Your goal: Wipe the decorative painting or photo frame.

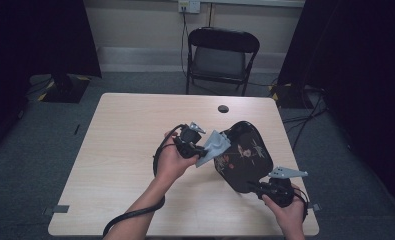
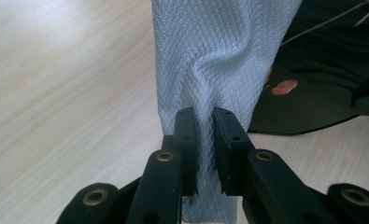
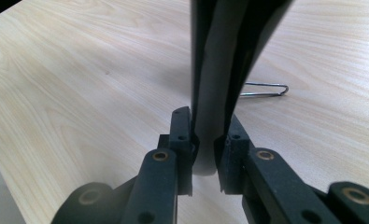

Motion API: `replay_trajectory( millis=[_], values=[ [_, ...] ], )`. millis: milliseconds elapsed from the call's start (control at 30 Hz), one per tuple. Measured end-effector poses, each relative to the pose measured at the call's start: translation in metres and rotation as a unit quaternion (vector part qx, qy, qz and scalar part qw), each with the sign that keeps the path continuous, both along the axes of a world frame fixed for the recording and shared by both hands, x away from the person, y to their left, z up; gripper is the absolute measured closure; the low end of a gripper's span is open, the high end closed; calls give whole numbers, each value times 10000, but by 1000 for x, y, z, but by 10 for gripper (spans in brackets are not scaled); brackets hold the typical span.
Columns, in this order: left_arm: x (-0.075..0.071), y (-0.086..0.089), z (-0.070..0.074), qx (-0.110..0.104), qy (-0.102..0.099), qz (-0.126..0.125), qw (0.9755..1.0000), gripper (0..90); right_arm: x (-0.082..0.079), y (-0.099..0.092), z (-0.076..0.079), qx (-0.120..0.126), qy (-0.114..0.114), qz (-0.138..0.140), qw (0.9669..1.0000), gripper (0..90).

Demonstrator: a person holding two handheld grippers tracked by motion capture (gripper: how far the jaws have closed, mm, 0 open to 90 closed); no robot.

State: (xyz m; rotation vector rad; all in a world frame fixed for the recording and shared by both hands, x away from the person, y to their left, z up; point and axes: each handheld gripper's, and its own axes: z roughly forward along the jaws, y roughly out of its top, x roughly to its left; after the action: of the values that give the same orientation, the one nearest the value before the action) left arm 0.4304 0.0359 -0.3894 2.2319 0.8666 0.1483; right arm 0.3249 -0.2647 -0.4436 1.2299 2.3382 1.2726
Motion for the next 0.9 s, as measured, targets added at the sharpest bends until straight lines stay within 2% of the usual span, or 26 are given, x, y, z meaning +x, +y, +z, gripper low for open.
replay_trajectory(
  millis=[133,167,233,500,667,733,900],
  values=[
    [2,-3,-19,63,162,-1,9998,807,0,1,1,-10,-2,-1,10000,790],
    [2,-3,-19,63,162,-1,9998,807,0,0,1,-8,-1,-1,10000,790],
    [1,-5,-31,101,234,-3,9997,807,0,0,0,-1,-4,-5,10000,790],
    [-2,-6,-48,226,369,-23,9991,807,0,0,0,9,-3,-9,10000,790],
    [-5,-9,-66,317,501,-45,9982,807,0,1,0,12,-4,-21,10000,789],
    [-6,-9,-69,393,537,-80,9977,807,0,0,0,19,-13,-11,10000,789],
    [-10,-9,-77,429,601,-98,9972,807,-1,0,-1,42,-18,-20,10000,788]
  ],
)
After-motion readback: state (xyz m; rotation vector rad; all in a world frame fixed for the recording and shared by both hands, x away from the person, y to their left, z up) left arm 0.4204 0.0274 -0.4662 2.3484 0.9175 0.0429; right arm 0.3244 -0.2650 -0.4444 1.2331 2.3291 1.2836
